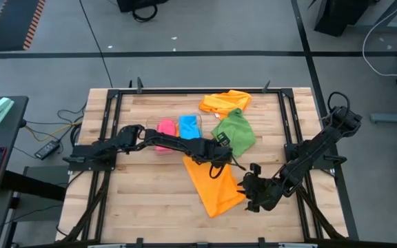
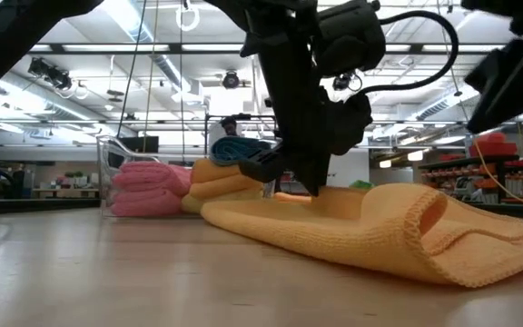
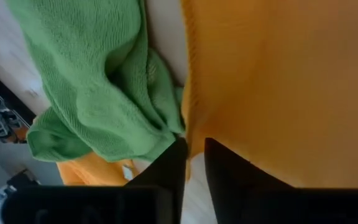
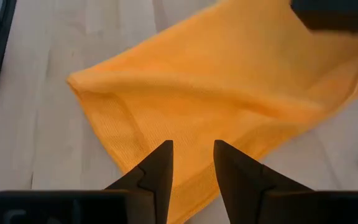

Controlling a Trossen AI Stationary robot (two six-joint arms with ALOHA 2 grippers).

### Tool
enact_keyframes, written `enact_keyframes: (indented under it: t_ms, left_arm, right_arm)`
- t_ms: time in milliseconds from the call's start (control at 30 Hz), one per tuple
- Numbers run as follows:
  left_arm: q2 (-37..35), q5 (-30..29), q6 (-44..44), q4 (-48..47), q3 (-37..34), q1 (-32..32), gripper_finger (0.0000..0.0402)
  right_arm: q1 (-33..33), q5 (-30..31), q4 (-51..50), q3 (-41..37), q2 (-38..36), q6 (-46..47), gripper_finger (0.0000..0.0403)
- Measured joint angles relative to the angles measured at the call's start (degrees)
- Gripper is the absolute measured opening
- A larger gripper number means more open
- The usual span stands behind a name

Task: Fold microfiber towels
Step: Fold the bottom orange microfiber cloth

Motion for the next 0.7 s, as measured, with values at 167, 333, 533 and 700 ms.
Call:
enact_keyframes:
  t_ms: [167,333,533,700]
  left_arm:
    - [0.0,0.0,-1.1,-0.1,0.0,-1.2,0.0104]
    - [0.0,0.0,-0.3,-0.3,0.0,-2.3,0.0118]
    - [-0.2,0.3,-3.9,-4.0,1.6,-2.7,0.0107]
    - [-0.2,0.5,-5.3,-4.6,1.7,-2.7,0.0094]
  right_arm:
    - [0.0,0.2,5.4,-4.5,0.0,8.4,0.0150]
    - [-0.9,-3.6,12.0,-7.7,0.0,13.0,0.0169]
    - [1.0,-1.6,13.1,-4.8,4.2,2.6,0.0167]
    - [1.7,1.7,12.8,-0.7,12.6,-10.6,0.0166]
